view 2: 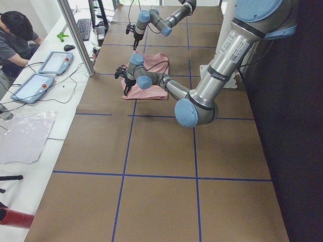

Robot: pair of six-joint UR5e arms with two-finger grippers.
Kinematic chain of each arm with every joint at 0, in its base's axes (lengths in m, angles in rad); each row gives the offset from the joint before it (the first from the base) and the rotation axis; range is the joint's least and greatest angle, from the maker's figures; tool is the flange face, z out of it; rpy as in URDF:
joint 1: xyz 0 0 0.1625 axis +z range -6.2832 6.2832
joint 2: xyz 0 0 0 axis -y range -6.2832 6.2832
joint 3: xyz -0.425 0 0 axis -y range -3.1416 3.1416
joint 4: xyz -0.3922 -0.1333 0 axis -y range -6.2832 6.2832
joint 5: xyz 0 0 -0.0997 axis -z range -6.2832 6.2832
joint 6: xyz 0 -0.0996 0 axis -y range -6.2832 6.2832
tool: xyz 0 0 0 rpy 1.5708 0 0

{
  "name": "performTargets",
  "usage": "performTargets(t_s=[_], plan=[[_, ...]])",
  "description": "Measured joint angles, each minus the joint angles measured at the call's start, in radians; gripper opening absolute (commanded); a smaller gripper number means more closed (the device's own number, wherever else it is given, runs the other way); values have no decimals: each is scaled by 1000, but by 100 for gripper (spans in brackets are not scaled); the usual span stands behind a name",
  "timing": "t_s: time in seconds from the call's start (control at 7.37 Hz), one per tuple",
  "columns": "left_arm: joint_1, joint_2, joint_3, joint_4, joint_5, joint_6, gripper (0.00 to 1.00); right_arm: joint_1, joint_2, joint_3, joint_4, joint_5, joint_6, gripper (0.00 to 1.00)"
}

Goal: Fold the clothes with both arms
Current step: 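Move the left gripper to the folded shirt's side edge while the right arm withdraws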

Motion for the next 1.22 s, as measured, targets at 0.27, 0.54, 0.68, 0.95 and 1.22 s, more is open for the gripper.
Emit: performTargets(t_s=[0.27, 0.54, 0.68, 0.95, 1.22], plan=[[-2, 55, -73, -39, -1, 32, 100, 30, -37, 6, 91, 61, -88, 100], [14, 178, -229, -48, -2, 10, 100, 74, -110, 42, 167, 159, -142, 100], [43, 254, -313, -49, -1, -44, 88, 87, -138, 67, 177, 175, -154, 100], [152, 357, -421, -53, 41, -207, 57, 95, -158, 91, 182, 179, -159, 100], [294, 366, -428, -52, 132, -358, 56, 96, -162, 97, 183, 175, -158, 100]])
